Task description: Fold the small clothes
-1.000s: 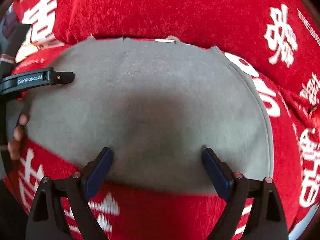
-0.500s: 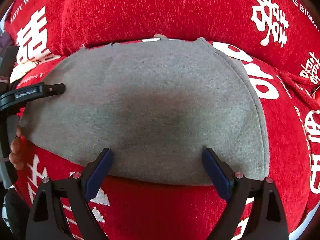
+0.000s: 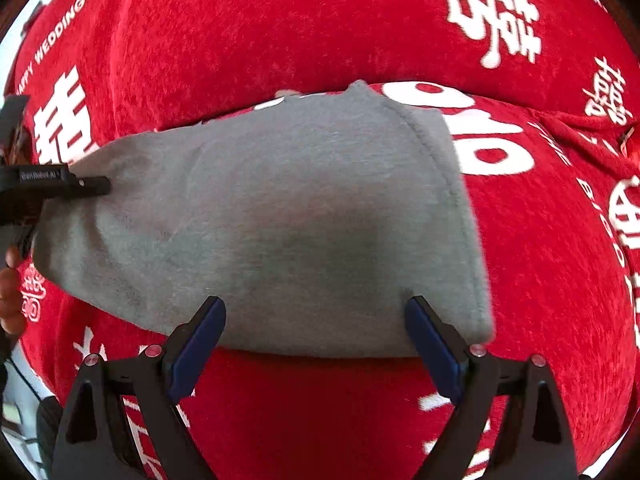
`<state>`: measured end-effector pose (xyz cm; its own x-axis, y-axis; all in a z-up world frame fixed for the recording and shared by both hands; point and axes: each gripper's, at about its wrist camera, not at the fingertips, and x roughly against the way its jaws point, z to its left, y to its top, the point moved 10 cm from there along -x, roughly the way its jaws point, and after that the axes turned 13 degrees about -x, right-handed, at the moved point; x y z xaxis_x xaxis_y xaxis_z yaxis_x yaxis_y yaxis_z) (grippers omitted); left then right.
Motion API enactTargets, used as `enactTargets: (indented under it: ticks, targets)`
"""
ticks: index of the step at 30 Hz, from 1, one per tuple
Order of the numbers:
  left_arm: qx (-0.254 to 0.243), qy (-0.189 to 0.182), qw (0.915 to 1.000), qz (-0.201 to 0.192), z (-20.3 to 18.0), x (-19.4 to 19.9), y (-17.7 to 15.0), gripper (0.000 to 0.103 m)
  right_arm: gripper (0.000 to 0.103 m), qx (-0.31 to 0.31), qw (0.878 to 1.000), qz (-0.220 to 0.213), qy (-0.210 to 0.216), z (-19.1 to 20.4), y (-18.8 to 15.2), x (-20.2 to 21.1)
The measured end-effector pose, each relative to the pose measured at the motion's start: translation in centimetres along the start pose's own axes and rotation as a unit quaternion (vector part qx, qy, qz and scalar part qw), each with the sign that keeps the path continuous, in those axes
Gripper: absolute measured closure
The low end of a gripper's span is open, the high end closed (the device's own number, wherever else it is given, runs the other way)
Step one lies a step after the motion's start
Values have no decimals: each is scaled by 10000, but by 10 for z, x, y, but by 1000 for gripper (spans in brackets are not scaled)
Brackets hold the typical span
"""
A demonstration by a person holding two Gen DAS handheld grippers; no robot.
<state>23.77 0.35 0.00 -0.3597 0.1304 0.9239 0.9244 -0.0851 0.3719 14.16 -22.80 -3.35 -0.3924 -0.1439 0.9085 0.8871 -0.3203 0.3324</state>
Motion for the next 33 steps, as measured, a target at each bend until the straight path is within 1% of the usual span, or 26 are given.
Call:
enactTargets:
  ticks: [3,5,6,8,10,13,15,17,19,20,21,22,23,24,26,28,30,31,32,33]
  targets:
    - [-336,298,9990,-92,-40,21,23,73,10,-183,9997,-122,95,-18,4,10]
    - [-596,389,9974,-126,-80,27,36,73,10,-333,9991,-196,186,-34,7,18]
    - [-776,427,9960,-113,-107,27,40,73,10,-398,9988,-232,181,-42,9,22]
    - [-1084,469,9930,-92,-146,22,42,73,10,-579,9977,-317,118,-66,11,29]
    - [-1388,534,9889,-1,-188,6,41,73,10,-777,9963,-356,127,-88,12,34]
    - [-1535,544,9862,309,-237,-28,32,73,10,-1065,9934,-412,93,-120,10,42]
    - [-1686,726,9817,503,-257,-54,22,73,10,-1239,9913,-435,59,-141,7,47]
    - [-1770,919,9779,621,-265,-70,15,73,10,-1412,9890,-427,48,-158,1,49]
    - [-1841,1082,9752,578,-267,-75,11,68,10,-1487,9877,-464,98,-167,-2,51]
    - [-1872,1068,9749,563,-270,-74,10,52,10,-1478,9877,-504,124,-169,-3,53]
    - [-1876,866,9762,652,-275,-74,7,30,10,-1462,9878,-514,124,-169,-4,54]
    - [-1852,755,9771,731,-279,-74,6,26,10,-1438,9882,-508,114,-169,-5,54]
    - [-1810,751,9777,761,-278,-71,7,26,10,-1414,9886,-511,96,-167,-5,55]
    - [-1768,671,9790,760,-279,-66,8,26,10,-1396,9889,-507,101,-166,-6,56]
    - [-1646,265,9834,717,-284,-49,11,26,10,-1395,9889,-482,190,-161,-7,58]
    - [-1488,-247,9865,637,-285,-27,13,26,10,-1385,9889,-495,213,-159,-8,61]
    - [-1297,-811,9868,529,-285,-3,13,26,10,-1350,9891,-550,230,-158,-9,66]
    - [-1190,-1043,9866,403,-280,12,12,26,10,-1341,9890,-573,262,-157,-9,69]
    - [-1120,-1137,9868,272,-274,23,12,26,10,-1346,9888,-571,309,-155,-9,71]
    - [-1065,-1164,9874,124,-261,34,8,21,10,-1352,9886,-559,344,-153,-9,72]
